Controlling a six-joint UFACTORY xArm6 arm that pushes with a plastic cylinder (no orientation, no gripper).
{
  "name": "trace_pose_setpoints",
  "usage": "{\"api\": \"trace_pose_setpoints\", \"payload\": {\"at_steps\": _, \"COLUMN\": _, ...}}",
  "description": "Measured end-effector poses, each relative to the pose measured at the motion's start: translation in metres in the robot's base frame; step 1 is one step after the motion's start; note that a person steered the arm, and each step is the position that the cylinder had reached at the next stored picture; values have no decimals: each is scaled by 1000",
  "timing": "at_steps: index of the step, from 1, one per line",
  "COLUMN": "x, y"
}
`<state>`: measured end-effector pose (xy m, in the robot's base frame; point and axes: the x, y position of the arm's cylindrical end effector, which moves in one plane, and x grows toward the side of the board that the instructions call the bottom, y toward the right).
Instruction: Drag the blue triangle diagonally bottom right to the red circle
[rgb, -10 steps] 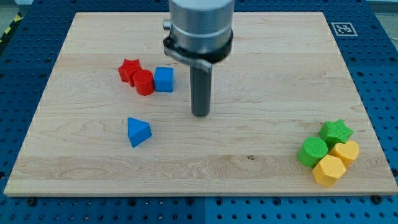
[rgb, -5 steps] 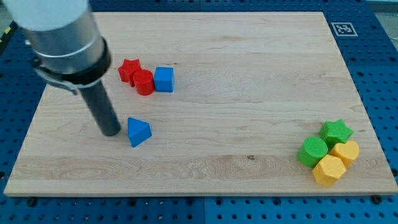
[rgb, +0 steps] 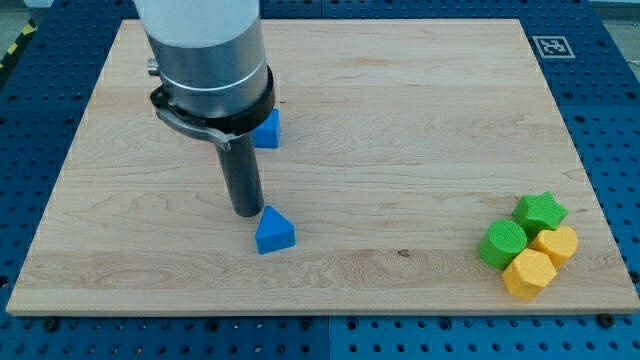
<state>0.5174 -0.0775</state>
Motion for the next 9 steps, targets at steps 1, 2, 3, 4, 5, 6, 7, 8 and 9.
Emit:
{"api": "trace_pose_setpoints", "payload": {"at_steps": 1, "x": 0, "y": 15}}
{"api": "trace_pose_setpoints", "payload": {"at_steps": 2, "x": -11, "y": 28}}
{"api": "trace_pose_setpoints", "payload": {"at_steps": 3, "x": -7, "y": 30}}
{"api": "trace_pose_setpoints", "payload": {"at_steps": 4, "x": 10, "y": 28}}
{"api": "trace_pose_setpoints", "payload": {"at_steps": 5, "x": 16, "y": 28}}
{"api": "trace_pose_setpoints", "payload": {"at_steps": 6, "x": 28, "y": 28}}
{"api": "trace_pose_setpoints", "payload": {"at_steps": 7, "x": 40, "y": 28}}
{"api": "trace_pose_setpoints", "payload": {"at_steps": 8, "x": 39, "y": 28}}
{"api": "trace_pose_setpoints", "payload": {"at_steps": 9, "x": -7, "y": -4}}
